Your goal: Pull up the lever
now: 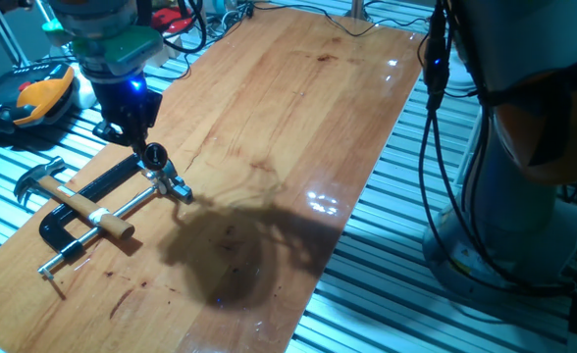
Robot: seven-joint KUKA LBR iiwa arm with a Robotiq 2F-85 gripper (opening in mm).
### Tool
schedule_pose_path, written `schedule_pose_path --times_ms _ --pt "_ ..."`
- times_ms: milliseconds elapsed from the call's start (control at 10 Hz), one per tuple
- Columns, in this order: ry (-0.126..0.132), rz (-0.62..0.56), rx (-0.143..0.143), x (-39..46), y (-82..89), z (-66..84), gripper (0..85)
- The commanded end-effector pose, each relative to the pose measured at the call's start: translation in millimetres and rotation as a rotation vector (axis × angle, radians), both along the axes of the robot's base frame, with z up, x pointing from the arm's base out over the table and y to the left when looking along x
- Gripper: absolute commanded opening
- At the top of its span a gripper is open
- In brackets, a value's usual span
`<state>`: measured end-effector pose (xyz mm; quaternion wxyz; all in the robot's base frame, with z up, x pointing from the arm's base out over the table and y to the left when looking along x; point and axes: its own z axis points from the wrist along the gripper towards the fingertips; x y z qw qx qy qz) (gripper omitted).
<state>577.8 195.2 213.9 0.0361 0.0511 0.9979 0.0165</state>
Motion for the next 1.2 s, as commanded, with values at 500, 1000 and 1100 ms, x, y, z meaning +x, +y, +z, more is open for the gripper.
schedule_pose_path --times_ms 500,1000,1100 --pt "-0.003 -0.007 0.007 -4.7 2.1 -7.8 0.0" --pt "0.022 -0.006 0.014 6.0 -7.4 10.8 0.0" --pt "0.026 0.005 0.021 7.3 -11.9 14.2 0.0"
